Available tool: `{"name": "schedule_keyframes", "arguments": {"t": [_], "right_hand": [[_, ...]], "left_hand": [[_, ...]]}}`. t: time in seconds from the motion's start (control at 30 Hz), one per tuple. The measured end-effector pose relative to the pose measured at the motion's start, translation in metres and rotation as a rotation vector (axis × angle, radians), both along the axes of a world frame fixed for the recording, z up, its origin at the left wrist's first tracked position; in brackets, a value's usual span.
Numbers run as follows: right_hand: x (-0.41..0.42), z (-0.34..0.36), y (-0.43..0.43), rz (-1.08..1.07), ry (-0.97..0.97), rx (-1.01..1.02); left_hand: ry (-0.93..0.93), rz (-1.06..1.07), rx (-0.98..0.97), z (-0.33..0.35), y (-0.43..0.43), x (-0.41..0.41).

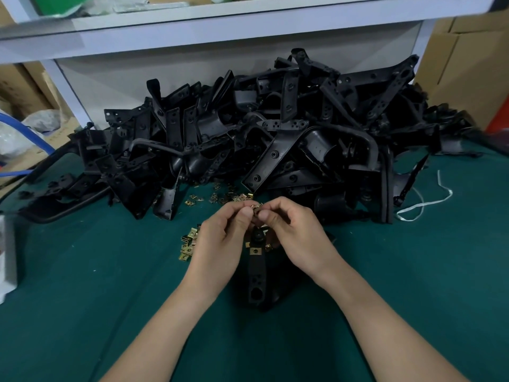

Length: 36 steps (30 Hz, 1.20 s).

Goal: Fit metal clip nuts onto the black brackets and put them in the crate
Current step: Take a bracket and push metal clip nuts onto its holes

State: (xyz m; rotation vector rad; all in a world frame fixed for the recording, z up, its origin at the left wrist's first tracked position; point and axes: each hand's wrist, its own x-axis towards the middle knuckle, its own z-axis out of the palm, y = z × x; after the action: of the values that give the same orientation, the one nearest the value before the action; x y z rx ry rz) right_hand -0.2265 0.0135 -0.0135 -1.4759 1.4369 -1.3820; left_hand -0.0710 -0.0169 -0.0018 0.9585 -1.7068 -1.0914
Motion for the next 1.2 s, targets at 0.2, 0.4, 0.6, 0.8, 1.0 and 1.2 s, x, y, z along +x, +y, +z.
{"name": "schedule_keyframes", "arguments": {"t": [0.2,0.4,0.6,0.8,1.0,1.2], "right_hand": [[0.001,-0.001,0.000,-0.014,0.017,-0.007],[0.001,-0.003,0.000,-0.067,0.079,-0.037],[0.006,-0.002,0.003,-0.086,0.165,-0.117],[0.005,0.002,0.005,-0.089,0.078,-0.119],[0.003,0.003,0.005,-0.053,-0.043,-0.064],[0.002,0.007,0.004,-0.058,-0.205,-0.032]], "left_hand": [[0.017,-0.013,0.035,0.000,-0.002,-0.001],[-0.124,0.077,-0.087,-0.006,-0.002,0.000],[-0.106,0.100,-0.098,-0.006,0.000,-0.001],[-0.083,0.066,-0.095,-0.006,-0.001,-0.001],[-0.188,0.047,-0.275,-0.009,-0.005,0.003],[-0.183,0.060,-0.347,-0.010,-0.004,0.004]]}}
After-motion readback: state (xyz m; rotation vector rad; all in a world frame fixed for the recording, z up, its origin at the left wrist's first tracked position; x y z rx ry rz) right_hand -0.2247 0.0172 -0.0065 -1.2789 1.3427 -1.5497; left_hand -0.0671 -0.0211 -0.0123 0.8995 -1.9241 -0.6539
